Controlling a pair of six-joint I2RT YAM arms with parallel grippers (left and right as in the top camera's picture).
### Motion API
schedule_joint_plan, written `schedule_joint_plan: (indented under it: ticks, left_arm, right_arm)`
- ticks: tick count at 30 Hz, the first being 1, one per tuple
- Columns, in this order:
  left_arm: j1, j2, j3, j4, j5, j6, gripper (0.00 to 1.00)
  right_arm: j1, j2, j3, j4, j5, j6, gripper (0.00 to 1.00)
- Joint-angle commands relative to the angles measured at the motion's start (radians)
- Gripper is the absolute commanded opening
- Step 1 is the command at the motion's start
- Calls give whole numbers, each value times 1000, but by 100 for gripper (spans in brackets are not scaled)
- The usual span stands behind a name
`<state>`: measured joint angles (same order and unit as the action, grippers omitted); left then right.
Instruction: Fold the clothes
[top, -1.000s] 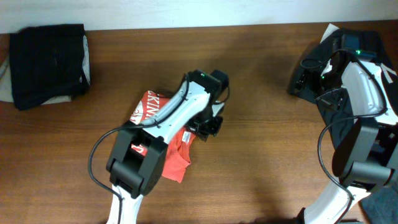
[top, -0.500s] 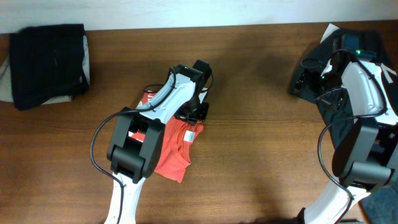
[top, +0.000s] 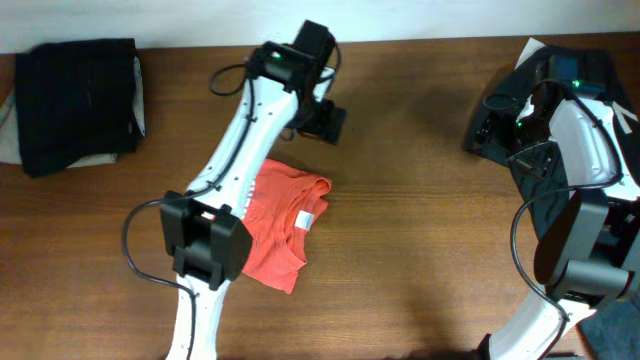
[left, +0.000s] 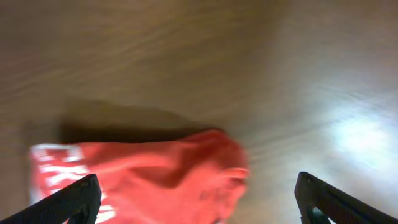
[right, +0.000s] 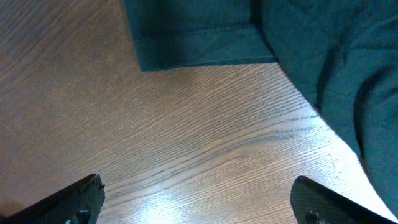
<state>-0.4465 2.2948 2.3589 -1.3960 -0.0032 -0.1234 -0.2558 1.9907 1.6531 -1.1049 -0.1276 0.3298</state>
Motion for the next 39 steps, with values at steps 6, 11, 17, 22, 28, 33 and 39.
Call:
schedule_joint_plan:
  ticks: [6, 11, 17, 22, 28, 33, 39]
  left_arm:
    - [382, -11, 11, -13, -12, 116, 99]
    - [497, -4, -69, -22, -10, 208, 99]
    - [561, -4, -446, 101, 335, 550, 99]
    - [676, -4, -479, 145, 326, 591, 99]
    - [730, -4, -605, 208, 445, 657, 99]
    - [730, -4, -710, 261, 525, 688, 99]
    - [725, -4, -831, 255, 603, 700, 99]
  right_arm:
    - [-6, -4, 8, -2, 8, 0, 99]
    - [-6, -4, 8, -2, 8, 0, 99]
    - [-6, -4, 8, -2, 8, 0, 99]
    - [-6, -4, 8, -2, 8, 0, 99]
    - [-6, -4, 8, -2, 8, 0, 99]
    - [-6, -4, 8, -2, 8, 0, 99]
    - [-6, -4, 8, -2, 8, 0, 99]
